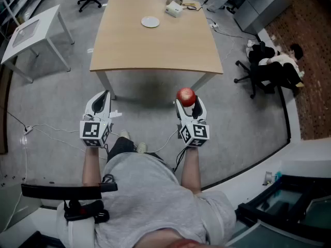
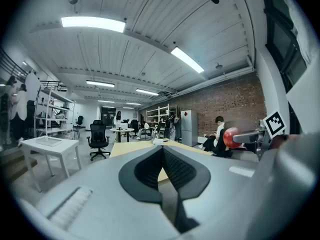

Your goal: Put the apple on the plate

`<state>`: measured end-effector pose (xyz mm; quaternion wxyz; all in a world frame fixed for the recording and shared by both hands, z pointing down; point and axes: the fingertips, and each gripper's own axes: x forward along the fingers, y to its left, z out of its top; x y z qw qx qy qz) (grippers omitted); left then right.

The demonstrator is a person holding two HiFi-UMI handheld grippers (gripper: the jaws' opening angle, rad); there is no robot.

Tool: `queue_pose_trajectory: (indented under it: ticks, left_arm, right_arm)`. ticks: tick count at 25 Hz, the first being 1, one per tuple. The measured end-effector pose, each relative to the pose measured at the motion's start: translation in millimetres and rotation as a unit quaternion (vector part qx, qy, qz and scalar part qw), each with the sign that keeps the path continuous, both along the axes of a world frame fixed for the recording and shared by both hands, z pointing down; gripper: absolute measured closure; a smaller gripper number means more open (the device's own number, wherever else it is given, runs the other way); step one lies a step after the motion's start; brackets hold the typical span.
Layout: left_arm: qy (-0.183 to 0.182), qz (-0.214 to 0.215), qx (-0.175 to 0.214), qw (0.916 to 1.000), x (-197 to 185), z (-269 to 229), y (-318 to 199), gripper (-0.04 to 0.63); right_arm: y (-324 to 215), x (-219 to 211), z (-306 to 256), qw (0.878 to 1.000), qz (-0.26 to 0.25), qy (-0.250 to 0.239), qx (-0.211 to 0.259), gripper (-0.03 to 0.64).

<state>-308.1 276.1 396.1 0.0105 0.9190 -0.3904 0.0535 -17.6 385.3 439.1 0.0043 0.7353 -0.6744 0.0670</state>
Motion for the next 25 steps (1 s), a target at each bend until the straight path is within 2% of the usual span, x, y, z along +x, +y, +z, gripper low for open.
queue_pose_trajectory:
  ticks: [12,18,25]
  left_arm:
    - [0.000,0.007,0.002,1.0000,9,-6,2,0.577]
    - [-0.001,0.013,0.000,0.9999,15,-2,5,0.577]
    - [-0.002,0.026,-0.001,0.9997,38,6,-18,0.577]
  right_arm:
    - [2,3,-10,1.000,-0.002,-0.009,0.016,0.250]
    - [5,7,-7,1.000,-0.005,0.000,0.008,0.250]
    - [-16,24,-1,1.000,0.000,0.002,0.002,0.250]
